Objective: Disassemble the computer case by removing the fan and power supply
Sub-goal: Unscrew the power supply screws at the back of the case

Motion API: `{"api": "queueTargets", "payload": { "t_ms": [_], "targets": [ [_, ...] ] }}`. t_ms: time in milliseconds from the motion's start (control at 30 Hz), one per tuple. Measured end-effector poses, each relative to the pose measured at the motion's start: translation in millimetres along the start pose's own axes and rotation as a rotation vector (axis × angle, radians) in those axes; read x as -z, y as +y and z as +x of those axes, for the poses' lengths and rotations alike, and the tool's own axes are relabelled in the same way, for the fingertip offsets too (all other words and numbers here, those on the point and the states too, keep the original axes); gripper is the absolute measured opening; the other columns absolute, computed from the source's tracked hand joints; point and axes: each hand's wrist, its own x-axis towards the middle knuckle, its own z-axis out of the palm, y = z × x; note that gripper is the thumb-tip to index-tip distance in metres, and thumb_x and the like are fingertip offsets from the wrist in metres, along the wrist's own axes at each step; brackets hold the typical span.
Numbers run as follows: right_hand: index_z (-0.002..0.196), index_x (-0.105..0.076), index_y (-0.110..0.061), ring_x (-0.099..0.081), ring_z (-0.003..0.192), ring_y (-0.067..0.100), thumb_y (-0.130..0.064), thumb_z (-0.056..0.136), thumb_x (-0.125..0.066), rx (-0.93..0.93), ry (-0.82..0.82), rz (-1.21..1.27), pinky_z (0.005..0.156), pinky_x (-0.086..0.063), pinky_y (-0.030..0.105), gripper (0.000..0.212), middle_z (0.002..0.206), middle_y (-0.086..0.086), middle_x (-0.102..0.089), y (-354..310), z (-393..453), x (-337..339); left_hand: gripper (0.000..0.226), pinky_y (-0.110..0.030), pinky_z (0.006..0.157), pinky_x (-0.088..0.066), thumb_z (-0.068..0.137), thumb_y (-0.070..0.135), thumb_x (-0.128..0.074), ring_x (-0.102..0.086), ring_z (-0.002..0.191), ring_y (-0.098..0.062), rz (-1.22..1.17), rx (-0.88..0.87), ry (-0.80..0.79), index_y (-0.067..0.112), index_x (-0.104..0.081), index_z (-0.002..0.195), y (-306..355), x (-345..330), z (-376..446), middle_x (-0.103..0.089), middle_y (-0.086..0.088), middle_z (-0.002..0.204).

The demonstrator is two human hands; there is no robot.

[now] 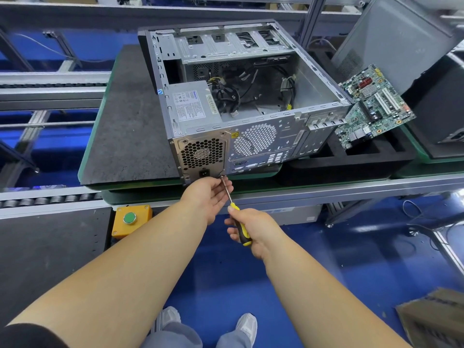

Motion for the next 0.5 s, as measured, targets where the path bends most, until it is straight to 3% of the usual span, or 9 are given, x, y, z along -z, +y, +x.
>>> {"api": "queueTargets", "payload": {
  "t_ms": [200, 367, 500],
  "targets": [
    [0.096, -0.064, -0.012, -0.053, 0.047, 0.008, -0.033, 0.091, -0.069, 0.001, -0.034, -0.016, 0.046, -0.047, 0.023, 0.022, 0.069, -0.001, -0.072, -2.2, -3.5, -1.7, 0.025, -0.025, 0.064, -0.051, 0.099, 0.008, -0.045, -0.070, 0.081, -0.016, 0.013, 0.010, -0.006, 0.006, -0.068, 0.090, 2.1, -1.1, -1.7, -0.074, -0.004, 0.070],
    [0.097, -0.071, -0.003, -0.057, 0.053, 0.011, -0.034, 0.100, -0.053, -0.060, -0.088, 0.119, 0.051, -0.049, 0.024, 0.036, 0.076, 0.007, -0.072, -0.9, -5.5, 1.2, 0.024, -0.024, 0.059, -0.053, 0.098, 0.009, -0.047, -0.072, 0.076, -0.015, 0.006, -0.009, -0.001, 0.006, -0.069, 0.092, 0.1, 0.6, -1.9, -0.076, -0.005, 0.076],
    [0.092, -0.073, -0.004, -0.061, 0.053, 0.012, -0.034, 0.099, -0.057, -0.045, -0.049, 0.087, 0.051, -0.052, 0.024, 0.035, 0.071, 0.004, -0.072, -1.5, -5.2, 2.8, 0.024, -0.025, 0.061, -0.053, 0.098, 0.009, -0.047, -0.072, 0.075, -0.015, 0.018, -0.023, 0.003, 0.006, -0.070, 0.093, -0.1, -0.1, -0.9, -0.076, -0.005, 0.076]
  ]
}}
